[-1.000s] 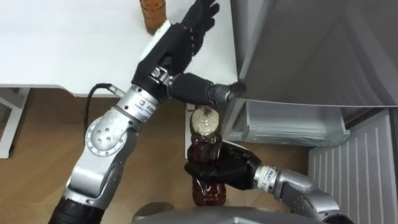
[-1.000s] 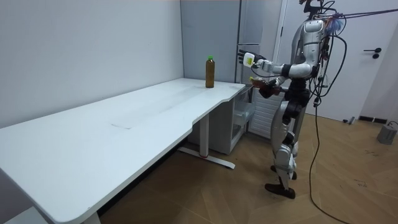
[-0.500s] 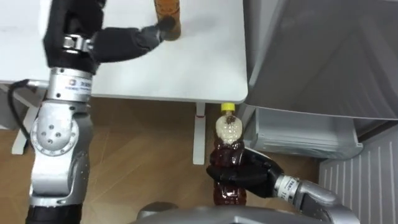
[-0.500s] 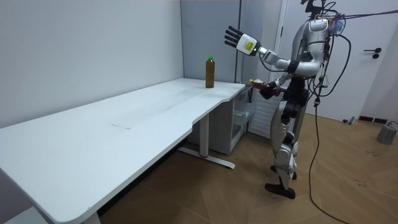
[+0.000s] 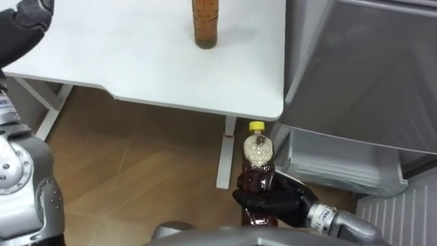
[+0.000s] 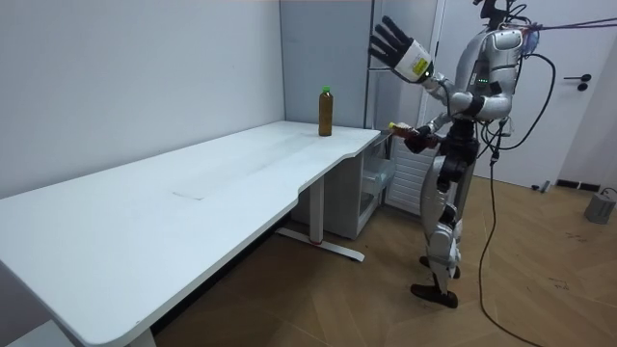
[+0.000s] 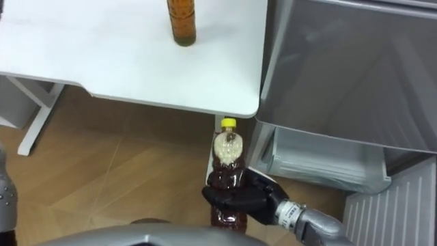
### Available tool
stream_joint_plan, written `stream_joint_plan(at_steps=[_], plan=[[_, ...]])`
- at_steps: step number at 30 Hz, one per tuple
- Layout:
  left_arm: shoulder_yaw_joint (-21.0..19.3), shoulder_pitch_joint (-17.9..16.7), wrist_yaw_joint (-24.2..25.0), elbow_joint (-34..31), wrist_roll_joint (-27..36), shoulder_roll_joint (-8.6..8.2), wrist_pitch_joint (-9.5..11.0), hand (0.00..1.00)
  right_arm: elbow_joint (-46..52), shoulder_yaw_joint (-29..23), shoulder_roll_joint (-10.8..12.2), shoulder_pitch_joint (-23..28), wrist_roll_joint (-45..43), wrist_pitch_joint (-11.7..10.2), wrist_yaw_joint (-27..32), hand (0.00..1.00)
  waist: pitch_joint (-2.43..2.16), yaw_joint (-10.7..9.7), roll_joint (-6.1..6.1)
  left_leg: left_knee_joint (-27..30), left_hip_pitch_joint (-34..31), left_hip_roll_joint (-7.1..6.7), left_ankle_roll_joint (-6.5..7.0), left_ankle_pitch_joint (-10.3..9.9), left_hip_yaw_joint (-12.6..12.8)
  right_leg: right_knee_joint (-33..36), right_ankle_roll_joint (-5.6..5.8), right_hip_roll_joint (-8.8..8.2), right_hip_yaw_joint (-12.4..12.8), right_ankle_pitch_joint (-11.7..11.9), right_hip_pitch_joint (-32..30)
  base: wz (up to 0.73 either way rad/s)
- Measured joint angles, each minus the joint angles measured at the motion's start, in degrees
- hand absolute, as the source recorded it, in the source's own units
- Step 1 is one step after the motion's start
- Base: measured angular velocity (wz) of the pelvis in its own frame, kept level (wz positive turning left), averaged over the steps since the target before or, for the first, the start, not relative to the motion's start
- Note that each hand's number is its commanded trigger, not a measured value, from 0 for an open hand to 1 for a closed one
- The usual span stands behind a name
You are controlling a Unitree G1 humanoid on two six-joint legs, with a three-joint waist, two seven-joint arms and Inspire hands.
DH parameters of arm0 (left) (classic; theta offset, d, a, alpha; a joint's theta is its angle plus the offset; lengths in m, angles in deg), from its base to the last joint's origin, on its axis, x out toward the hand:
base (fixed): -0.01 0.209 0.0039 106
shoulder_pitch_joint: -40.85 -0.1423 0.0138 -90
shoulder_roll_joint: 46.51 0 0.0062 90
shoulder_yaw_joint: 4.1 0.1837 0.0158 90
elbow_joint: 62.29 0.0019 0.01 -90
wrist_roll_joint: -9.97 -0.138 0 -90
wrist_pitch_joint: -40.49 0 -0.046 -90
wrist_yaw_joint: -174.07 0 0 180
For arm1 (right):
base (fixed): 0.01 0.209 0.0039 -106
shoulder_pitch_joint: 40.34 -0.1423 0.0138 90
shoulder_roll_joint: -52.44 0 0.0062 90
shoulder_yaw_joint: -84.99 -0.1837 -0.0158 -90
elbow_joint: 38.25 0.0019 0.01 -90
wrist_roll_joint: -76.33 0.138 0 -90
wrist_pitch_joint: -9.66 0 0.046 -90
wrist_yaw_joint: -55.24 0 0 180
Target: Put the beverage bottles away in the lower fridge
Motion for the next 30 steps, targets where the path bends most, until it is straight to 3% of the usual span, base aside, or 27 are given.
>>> stream_joint_plan(at_steps=[5,9,11,18,22,26,28,30], plan=[[-1.27,-0.23,-6.08,10.21,1.24,0.0,0.01,0.0,0.0,0.12,0.12,1.39,-0.02,0.22,0.81,1.0,-0.08,1.41,-0.11,0.21,-0.22,-0.04,-0.01,0.0,0.1,-0.34,-0.08,0.0,0.05,-0.03,-0.4,-0.01],[-0.99,-0.97,-9.4,17.65,3.95,0.03,-0.1,0.0,0.26,1.29,-0.46,1.54,0.08,1.42,2.58,1.0,-0.45,1.71,-0.59,0.36,-0.22,-0.09,-0.02,0.03,0.11,-0.9,-0.26,0.02,-0.03,0.11,-0.56,0.0],[0.56,-3.28,-10.68,22.0,6.36,0.01,-0.59,0.0,0.26,1.24,-0.43,1.51,-0.62,1.85,3.48,1.0,-0.5,1.58,-0.7,0.15,-0.05,-0.1,-0.02,0.03,0.19,-1.0,-0.25,0.07,0.06,0.11,-0.25,-0.02],[7.31,-4.98,-10.46,36.44,13.86,0.1,-3.09,0.0,0.84,1.6,-0.3,0.71,-0.63,3.32,5.63,1.0,-0.47,1.67,-0.66,-0.16,-0.16,0.03,-0.03,-0.02,0.28,-0.84,-0.25,0.14,0.18,0.11,-0.83,0.0],[11.24,-5.1,-8.55,43.81,22.42,0.22,-4.79,0.0,0.9,2.89,-0.28,-0.89,-0.05,5.09,5.97,1.0,-0.43,1.49,-0.81,-0.97,-0.04,0.02,-0.03,0.0,0.19,-0.88,-0.25,0.15,0.0,0.11,-0.32,0.0],[11.77,-6.24,-6.19,50.41,30.84,0.29,-7.07,0.0,0.93,4.61,-0.26,-1.05,2.56,5.83,7.45,1.0,-0.41,1.67,-0.86,-1.25,-0.06,0.13,-0.03,0.0,1.03,-0.88,-0.24,0.2,0.59,0.12,-0.78,-0.09],[11.77,-6.88,-6.08,53.09,36.21,0.28,-9.16,0.0,0.97,5.0,-0.17,-1.07,2.82,6.85,8.08,1.0,-0.39,1.55,-0.94,-1.05,-0.04,0.12,-0.02,0.0,1.11,-0.81,-0.23,0.14,0.6,0.13,-1.22,-0.02],[11.74,-6.9,-5.52,54.87,36.72,0.29,-9.83,0.0,0.96,5.09,-0.18,-1.39,2.82,7.71,8.62,1.0,-0.34,1.71,-1.01,-1.1,-0.08,0.12,-0.02,0.0,1.15,-0.77,-0.23,0.16,0.75,0.13,-1.34,0.0]])
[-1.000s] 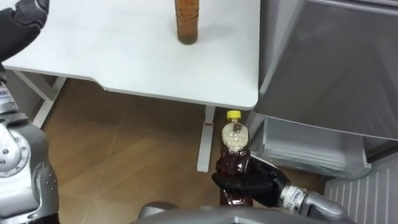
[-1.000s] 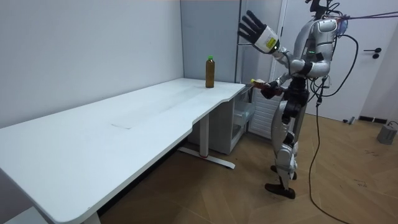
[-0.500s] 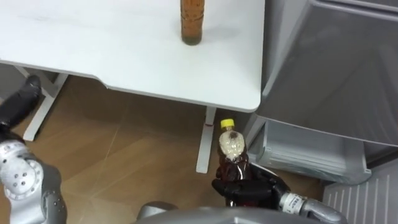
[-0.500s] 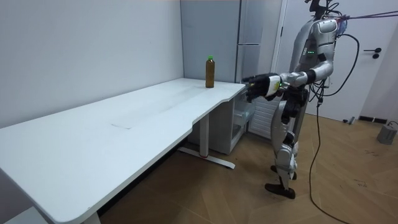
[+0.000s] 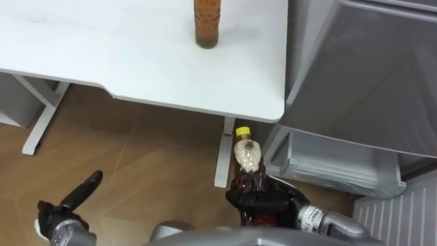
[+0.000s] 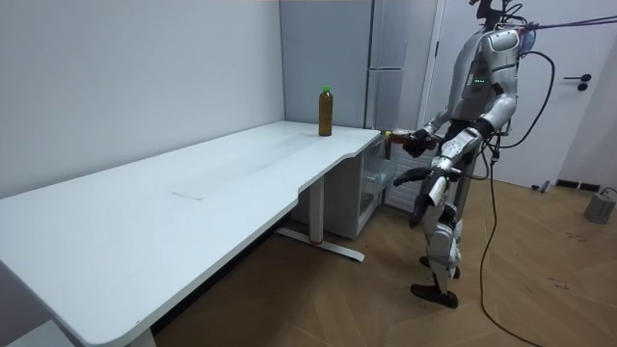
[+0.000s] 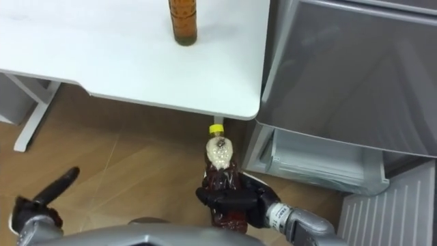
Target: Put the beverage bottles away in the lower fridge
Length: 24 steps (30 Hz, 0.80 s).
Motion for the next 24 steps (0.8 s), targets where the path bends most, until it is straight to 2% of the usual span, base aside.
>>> stream_joint_plan(at_steps=[4,8,11,17,24], plan=[[0.33,0.46,1.84,5.92,-1.05,0.01,-1.26,0.0,-0.04,-0.06,0.02,-0.22,0.51,0.59,1.54,1.0,0.05,-0.56,0.2,0.03,0.33,-0.01,0.0,-0.01,-0.15,-0.13,0.0,0.01,-0.17,0.0,0.9,0.02],[4.05,0.51,4.3,12.25,-1.87,0.13,-3.69,0.0,-0.04,0.17,0.03,-0.98,2.75,1.19,3.18,1.0,0.16,-1.73,0.34,-0.32,0.27,0.0,0.01,-0.03,0.37,-0.06,0.0,0.02,-0.08,0.0,0.86,-0.01],[5.23,-0.25,7.02,14.15,-1.88,0.11,-6.06,0.0,-0.02,0.5,-0.05,-1.74,4.54,2.32,3.33,1.0,0.22,-2.16,0.22,-0.09,-0.14,-0.04,0.01,-0.03,0.3,-0.09,0.0,-0.01,-0.14,0.0,0.67,0.0],[7.35,0.16,12.77,18.84,-4.41,0.3,-7.89,0.0,-2.1,1.15,-0.22,-2.7,4.61,2.32,3.58,1.0,0.27,-2.37,0.35,0.31,-1.25,-0.09,0.03,-0.04,0.38,-0.1,0.0,-0.1,-0.23,0.0,-0.37,0.01],[7.31,0.26,17.67,21.77,-20.12,0.16,-8.21,0.0,-4.19,-1.4,-0.21,-2.45,7.06,2.18,6.24,1.0,0.37,-5.16,0.75,0.07,-1.28,-0.14,0.04,-0.05,0.38,-0.15,0.02,-0.07,-0.36,0.01,-0.31,0.0]])
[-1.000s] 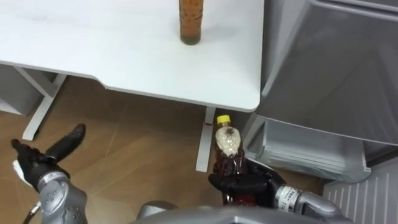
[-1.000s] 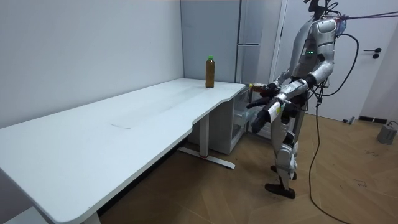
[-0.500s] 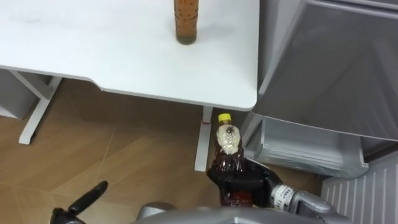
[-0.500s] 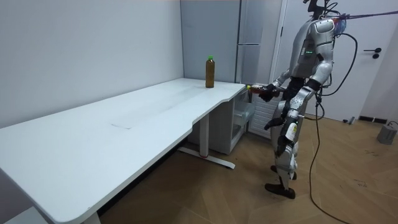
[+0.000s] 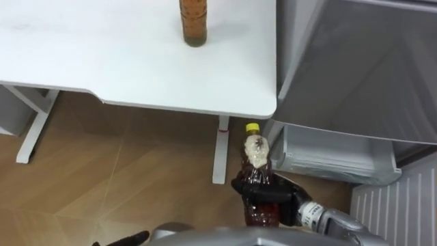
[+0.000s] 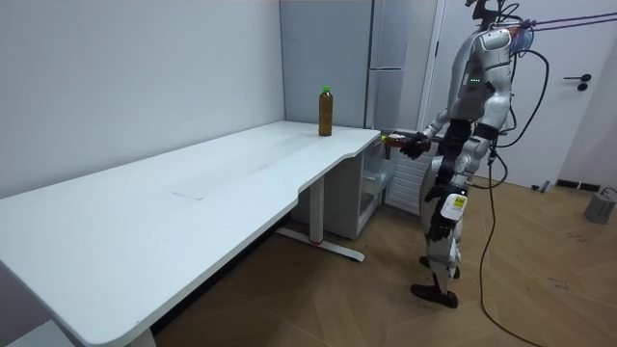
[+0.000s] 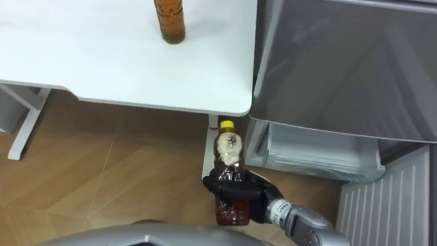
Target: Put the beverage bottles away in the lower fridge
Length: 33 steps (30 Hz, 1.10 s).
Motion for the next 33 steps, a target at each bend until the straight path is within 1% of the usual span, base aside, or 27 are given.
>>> stream_joint_plan(at_steps=[2,4,7,8,10,12,13,14,15,17,18,19,20,21,22,24,25,26,27,33], plan=[[0.66,0.57,0.25,0.08,-4.37,-0.03,-0.02,0.0,0.01,-1.65,0.02,0.08,1.2,0.0,1.61,1.0,-0.02,-1.29,0.31,-0.02,-0.1,-0.02,0.0,-0.01,0.07,0.04,0.0,0.02,0.0,0.0,-0.09,0.0],[1.44,0.82,1.09,0.05,-6.71,-0.08,-0.02,0.0,-0.03,-2.13,0.05,0.15,4.38,-0.09,2.85,1.0,-0.1,-1.89,0.61,-0.03,-0.08,-0.04,0.0,-0.01,0.16,0.08,0.0,0.09,0.19,0.0,-0.09,0.0],[2.02,1.15,2.86,0.02,-11.52,-0.13,-0.01,0.0,-0.61,-2.42,0.19,-0.03,8.56,-0.91,3.88,1.0,-0.14,-3.43,0.89,-0.02,-0.07,-0.08,-0.02,0.01,0.11,0.06,-0.02,0.18,0.14,0.01,-0.08,0.0],[2.64,1.15,3.18,-0.03,-13.11,-0.16,0.01,0.0,-1.61,-2.69,0.2,-0.2,9.23,-1.63,4.0,1.0,-0.2,-3.83,0.93,-0.03,-0.07,-0.08,-0.02,0.0,0.1,0.05,-0.02,0.18,0.11,0.01,-0.08,0.0],[2.86,1.39,3.64,0.02,-14.53,-0.17,0.04,0.0,-2.89,-3.58,0.25,-0.2,10.39,-1.85,5.1,1.0,-0.36,-4.6,0.82,-0.05,-0.08,-0.09,-0.02,0.0,0.15,0.05,-0.02,0.17,0.11,0.01,-0.12,0.0],[2.81,1.69,3.79,0.05,-15.72,-0.21,0.03,0.0,-4.9,-5.31,0.79,-0.31,10.7,-2.18,6.3,1.0,-0.29,-4.96,0.75,-0.06,-0.08,-0.1,-0.02,0.0,0.2,0.07,-0.02,0.14,0.14,0.01,-0.2,0.0],[2.76,1.98,3.78,0.06,-16.64,-0.21,0.04,0.0,-6.89,-6.89,1.74,-0.36,10.69,-2.87,7.29,1.0,-0.33,-5.04,0.72,-0.05,-0.08,-0.1,-0.02,0.0,0.2,0.08,-0.02,0.16,0.19,0.01,-0.26,0.0],[2.75,2.26,3.72,0.07,-16.99,-0.21,0.06,0.0,-8.82,-8.12,2.48,-0.45,11.09,-3.16,8.54,1.0,-0.32,-5.04,0.55,-0.14,-0.15,-0.07,-0.02,0.0,0.26,0.09,-0.02,0.21,0.33,0.01,-0.4,-0.03],[2.76,2.23,3.62,0.06,-17.0,-0.24,0.09,0.0,-9.64,-8.35,2.63,-0.45,12.2,-3.16,9.19,1.0,-0.39,-5.05,0.65,-0.17,-0.18,-0.07,-0.02,0.01,0.28,0.1,-0.02,0.2,0.34,0.01,-0.44,-0.04],[2.8,2.26,3.44,0.04,-17.19,-0.27,0.14,0.0,-11.32,-8.36,2.64,-0.42,15.52,-3.16,11.4,1.0,-0.37,-5.11,0.58,-0.24,-0.26,-0.08,-0.02,0.01,0.42,0.1,-0.02,0.19,0.36,0.01,-0.62,-0.02],[2.8,2.57,3.38,0.05,-17.34,-0.28,0.21,0.0,-11.83,-8.38,2.68,-0.42,17.69,-3.17,12.8,1.0,-0.59,-5.39,0.94,-0.27,-0.27,-0.07,-0.02,0.01,0.52,0.1,-0.02,0.2,0.46,0.01,-0.68,0.0],[2.8,2.54,3.23,0.13,-17.61,-0.29,0.3,0.0,-12.45,-8.43,2.71,-0.42,19.81,-3.52,13.89,1.0,-0.51,-6.0,0.61,-0.26,-0.2,-0.07,-0.02,0.01,0.56,0.1,-0.02,0.2,0.46,0.01,-0.65,-0.04],[2.81,2.56,3.05,0.38,-18.17,-0.34,0.53,0.0,-12.85,-8.48,2.74,-0.42,21.69,-4.15,15.13,1.0,-0.72,-6.13,0.92,-0.12,-0.04,-0.06,-0.02,0.01,0.72,0.12,-0.02,0.19,0.51,0.01,-0.58,-0.04],[2.8,2.56,2.99,0.44,-18.31,-0.39,0.59,0.0,-12.87,-8.71,2.78,-0.42,22.32,-4.31,15.74,1.0,-0.73,-6.13,0.95,-0.04,0.02,-0.06,-0.02,0.01,0.82,0.11,-0.02,0.19,0.58,0.01,-0.55,-0.08],[2.77,2.43,2.93,0.46,-18.5,-0.48,0.71,0.0,-12.87,-8.79,2.79,-0.42,23.89,-4.94,16.84,1.0,-0.56,-6.13,0.68,-0.05,0.13,-0.06,-0.02,0.01,1.01,0.12,-0.01,0.19,0.79,0.02,-0.53,-0.07],[2.76,2.27,2.92,0.46,-19.44,-0.48,0.94,0.0,-12.85,-8.93,2.8,-0.44,26.15,-5.66,18.03,1.0,-0.69,-6.2,0.93,-0.05,0.24,-0.06,-0.02,0.01,1.2,0.13,-0.01,0.2,1.0,0.02,-0.52,-0.06],[2.76,2.3,2.92,0.46,-19.53,-0.5,1.0,0.0,-12.85,-8.94,2.81,-0.45,26.96,-6.14,18.73,1.0,-0.55,-6.23,0.78,-0.06,0.25,-0.05,-0.01,0.01,1.24,0.14,-0.01,0.21,1.05,0.02,-0.52,-0.03],[2.77,2.29,2.92,0.46,-19.53,-0.5,1.0,0.0,-12.85,-8.94,2.81,-0.45,27.41,-6.27,19.05,1.0,-0.66,-6.23,1.04,-0.06,0.25,-0.05,-0.01,0.0,1.25,0.15,-0.01,0.21,1.05,0.02,-0.52,0.0],[2.77,2.27,2.92,0.46,-19.53,-0.53,1.0,0.0,-12.84,-8.95,2.8,-0.45,28.28,-6.31,19.7,1.0,-0.45,-6.24,0.7,-0.25,0.25,-0.04,-0.01,0.0,1.27,0.16,-0.01,0.22,1.06,0.02,-0.53,0.0],[2.79,2.02,2.89,0.46,-19.5,-0.87,1.01,0.0,-12.84,-9.06,2.81,-0.47,28.61,-6.33,22.8,1.0,-0.42,-6.39,1.07,-0.6,0.23,0.01,-0.01,0.0,1.58,0.21,-0.02,0.33,1.52,0.02,-0.74,-0.01]])
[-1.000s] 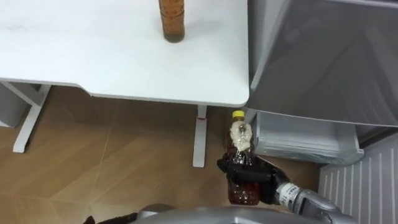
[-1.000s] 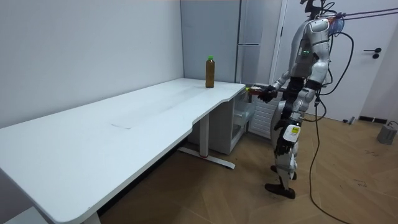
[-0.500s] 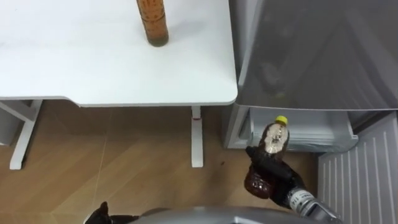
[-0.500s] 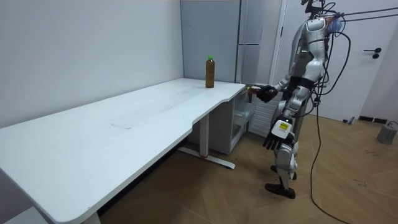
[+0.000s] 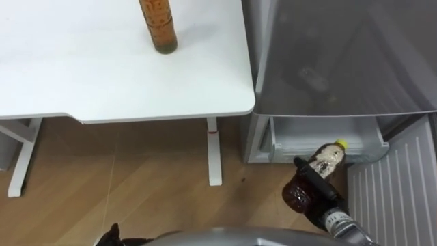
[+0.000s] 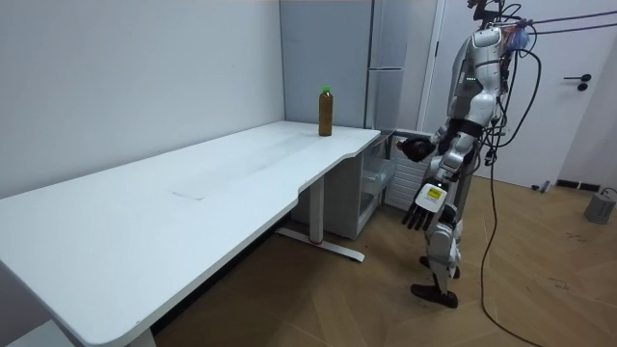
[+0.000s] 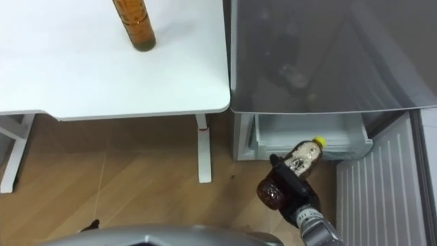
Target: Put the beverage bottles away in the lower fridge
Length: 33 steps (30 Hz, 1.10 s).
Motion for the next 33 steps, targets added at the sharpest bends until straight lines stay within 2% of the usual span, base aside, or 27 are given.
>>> stream_joint_plan(at_steps=[6,12,18,24,29,32,33], plan=[[-0.01,-0.26,-0.31,0.06,-0.02,-0.08,0.12,0.0,0.0,-0.91,0.25,-0.6,4.49,-0.03,3.18,1.0,-0.01,-0.16,0.01,0.1,-0.29,-0.07,0.0,0.0,-0.02,-0.02,0.0,-0.03,0.01,0.0,-0.33,0.0],[-0.02,-0.52,-0.32,0.05,-1.3,-0.08,0.24,0.0,-0.07,-2.0,0.25,-1.65,9.02,-1.77,4.84,1.0,0.05,-0.19,0.12,0.38,-0.32,-0.05,0.0,0.0,-0.02,-0.09,0.0,-0.02,0.04,0.0,-0.34,0.0],[-0.23,-0.82,-0.39,0.0,-6.22,-0.06,0.23,0.0,-0.41,-2.16,0.18,-3.29,13.54,-1.83,6.39,1.0,0.13,-0.1,0.23,0.8,-0.71,-0.06,0.0,-0.01,0.0,-0.01,0.0,-0.02,0.18,0.0,-0.61,0.0],[-0.22,-0.93,-0.11,-0.01,-7.69,0.36,-0.21,0.0,-1.97,-2.8,-0.39,-6.32,18.36,-1.89,7.82,1.0,0.38,-0.22,-0.26,1.62,-1.26,-0.19,0.01,-0.01,-0.22,-0.02,0.01,-0.17,0.11,-0.03,-0.65,0.01],[-0.4,1.04,0.06,-0.06,-8.39,0.7,-0.95,0.0,-6.26,-5.37,-1.2,-10.61,21.24,-2.09,8.45,1.0,0.43,-0.59,-0.51,3.96,-5.43,-0.66,0.17,0.08,-2.03,1.37,0.15,-0.79,-1.4,-0.23,-3.65,0.19],[-0.39,2.72,0.09,0.25,-8.35,1.14,-1.08,0.0,-11.71,-7.01,-1.92,-16.37,21.36,-2.2,9.01,1.0,0.54,-0.93,-0.61,5.39,-8.7,-0.88,0.54,0.37,-2.43,3.73,0.12,-1.37,-2.12,-0.44,-7.18,0.1],[-0.33,3.99,0.13,0.89,-8.29,1.41,-1.08,0.0,-14.59,-7.87,-2.12,-19.68,21.48,-2.21,9.04,1.0,0.65,-1.02,-0.78,6.19,-10.39,-0.95,0.63,0.42,-2.37,5.17,0.09,-1.62,-2.02,-0.59,-9.19,0.0]])
